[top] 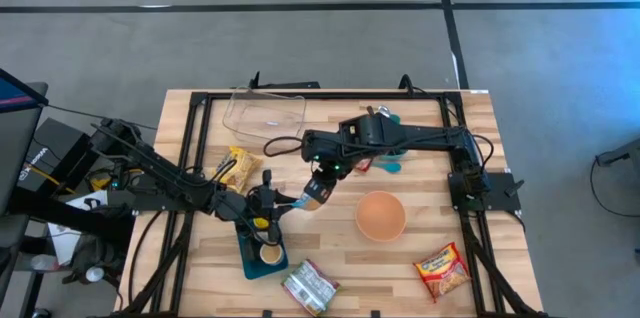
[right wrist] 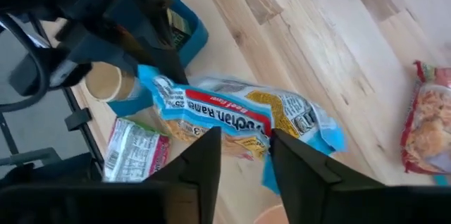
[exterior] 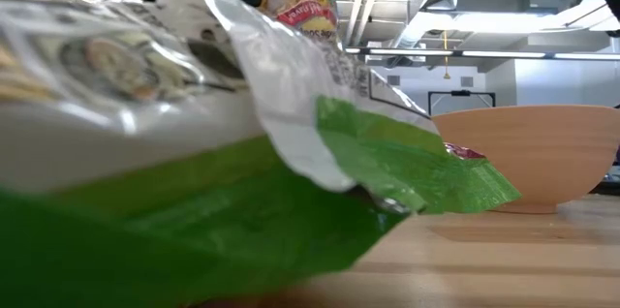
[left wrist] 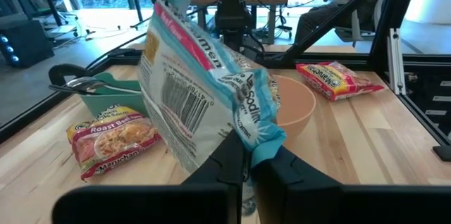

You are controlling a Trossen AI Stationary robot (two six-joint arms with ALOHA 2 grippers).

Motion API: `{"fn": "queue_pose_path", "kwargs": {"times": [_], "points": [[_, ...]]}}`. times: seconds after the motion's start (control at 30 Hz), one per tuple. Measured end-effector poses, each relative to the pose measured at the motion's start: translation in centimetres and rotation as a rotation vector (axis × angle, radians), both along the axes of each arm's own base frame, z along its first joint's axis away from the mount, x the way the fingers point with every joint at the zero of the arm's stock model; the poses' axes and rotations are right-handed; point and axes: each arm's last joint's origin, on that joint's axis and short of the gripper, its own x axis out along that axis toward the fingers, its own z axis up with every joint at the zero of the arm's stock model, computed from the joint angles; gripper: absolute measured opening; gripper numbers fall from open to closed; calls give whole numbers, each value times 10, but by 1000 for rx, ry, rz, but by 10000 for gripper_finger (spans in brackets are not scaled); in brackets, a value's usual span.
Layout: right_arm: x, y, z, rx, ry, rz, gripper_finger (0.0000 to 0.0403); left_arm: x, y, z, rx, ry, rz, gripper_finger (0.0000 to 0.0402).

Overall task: Pick & Place Food Item
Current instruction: Put the light blue noodle pack into the transparent bin

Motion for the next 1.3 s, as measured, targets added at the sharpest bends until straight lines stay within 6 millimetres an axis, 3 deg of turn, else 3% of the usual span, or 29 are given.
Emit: {"fn": "queue_pose_path", "kwargs": {"times": [0.33,0.6,0.83,1.3], "points": [[-12,1,0,-60,83,56,116,0,0,0,0,0,2,4],[-35,15,17,-211,98,84,92,0,0,0,-2,2,5,4],[-58,47,38,-343,14,108,74,0,0,0,-6,1,6,4],[-87,135,35,-540,-83,196,70,0,0,0,-7,0,5,5]]}}
